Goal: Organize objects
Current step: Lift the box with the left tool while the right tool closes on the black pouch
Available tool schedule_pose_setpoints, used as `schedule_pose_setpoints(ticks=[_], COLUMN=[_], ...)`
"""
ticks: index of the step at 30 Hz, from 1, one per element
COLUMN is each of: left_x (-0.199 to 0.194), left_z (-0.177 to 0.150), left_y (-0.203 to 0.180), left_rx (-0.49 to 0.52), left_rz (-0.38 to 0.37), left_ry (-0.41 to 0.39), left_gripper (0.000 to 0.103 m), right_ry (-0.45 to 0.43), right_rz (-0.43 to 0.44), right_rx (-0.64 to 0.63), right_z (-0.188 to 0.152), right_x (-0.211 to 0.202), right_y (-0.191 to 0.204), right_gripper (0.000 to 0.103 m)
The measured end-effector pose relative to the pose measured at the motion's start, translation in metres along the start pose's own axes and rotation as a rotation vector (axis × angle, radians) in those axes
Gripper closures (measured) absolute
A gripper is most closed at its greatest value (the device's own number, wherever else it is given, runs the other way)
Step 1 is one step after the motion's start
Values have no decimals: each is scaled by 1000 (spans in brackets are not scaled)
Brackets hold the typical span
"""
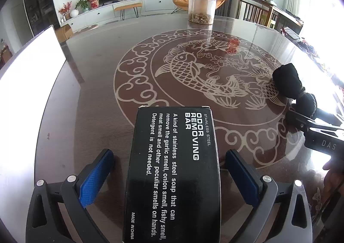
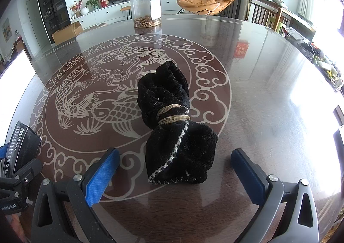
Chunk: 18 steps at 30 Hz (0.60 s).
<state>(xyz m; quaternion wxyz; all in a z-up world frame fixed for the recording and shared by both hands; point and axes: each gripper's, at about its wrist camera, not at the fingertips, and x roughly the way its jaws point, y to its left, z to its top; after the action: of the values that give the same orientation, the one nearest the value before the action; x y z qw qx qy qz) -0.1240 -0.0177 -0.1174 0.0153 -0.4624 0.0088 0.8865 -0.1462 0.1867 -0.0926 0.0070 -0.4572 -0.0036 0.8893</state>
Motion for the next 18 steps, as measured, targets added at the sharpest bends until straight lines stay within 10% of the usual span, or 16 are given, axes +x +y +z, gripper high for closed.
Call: schedule_pose_setpoints(ticks=[18], left_x=[0], left_z=[1], left_y=[1], left_rx=[4], left_rz=[-2], left_ry=[16], left_gripper=[0], right_ry=[1], right_rz=[9], right_rx=[0], right_z=[-1], right_x=[-1], right_y=[-1], right_gripper=[0])
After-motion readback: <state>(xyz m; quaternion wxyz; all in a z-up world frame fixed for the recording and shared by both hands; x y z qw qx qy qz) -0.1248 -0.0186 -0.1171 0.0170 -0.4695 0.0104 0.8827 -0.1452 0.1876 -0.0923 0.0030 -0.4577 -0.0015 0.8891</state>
